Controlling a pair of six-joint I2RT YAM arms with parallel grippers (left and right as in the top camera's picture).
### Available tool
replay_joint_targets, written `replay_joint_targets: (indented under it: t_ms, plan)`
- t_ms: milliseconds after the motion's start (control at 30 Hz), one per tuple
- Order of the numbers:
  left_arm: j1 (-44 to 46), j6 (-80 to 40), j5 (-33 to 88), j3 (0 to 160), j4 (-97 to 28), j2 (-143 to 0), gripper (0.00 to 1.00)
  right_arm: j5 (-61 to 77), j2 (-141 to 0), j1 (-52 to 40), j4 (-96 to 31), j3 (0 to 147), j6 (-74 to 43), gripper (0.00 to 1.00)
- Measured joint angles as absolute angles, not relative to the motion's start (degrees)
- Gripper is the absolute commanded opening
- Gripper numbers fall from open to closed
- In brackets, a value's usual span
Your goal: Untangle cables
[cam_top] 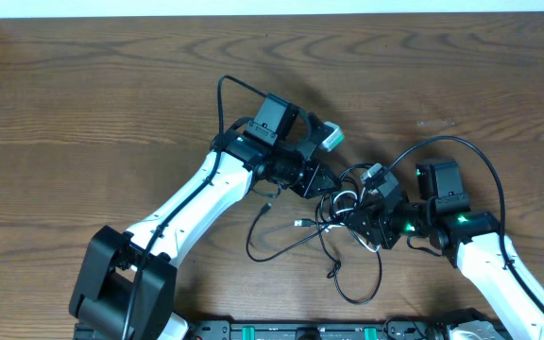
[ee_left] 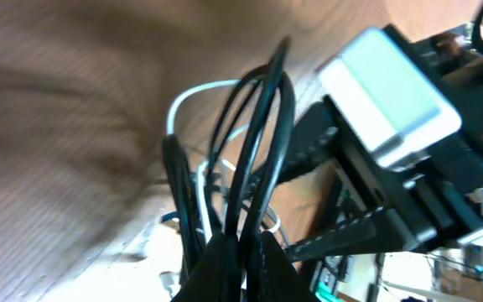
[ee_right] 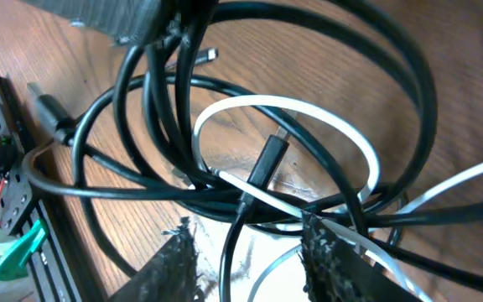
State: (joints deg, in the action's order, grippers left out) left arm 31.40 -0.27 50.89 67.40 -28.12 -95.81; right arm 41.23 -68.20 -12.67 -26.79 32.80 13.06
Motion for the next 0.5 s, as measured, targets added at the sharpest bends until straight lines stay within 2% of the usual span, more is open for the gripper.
replay_joint_targets:
  t_ms: [500]
  plan:
    - [31.40, -0.43, 52.64, 67.40, -28.18, -95.81, 0.08, 42.52, -66.35, -10.35, -25.06, 32.80, 14.31, 0.55]
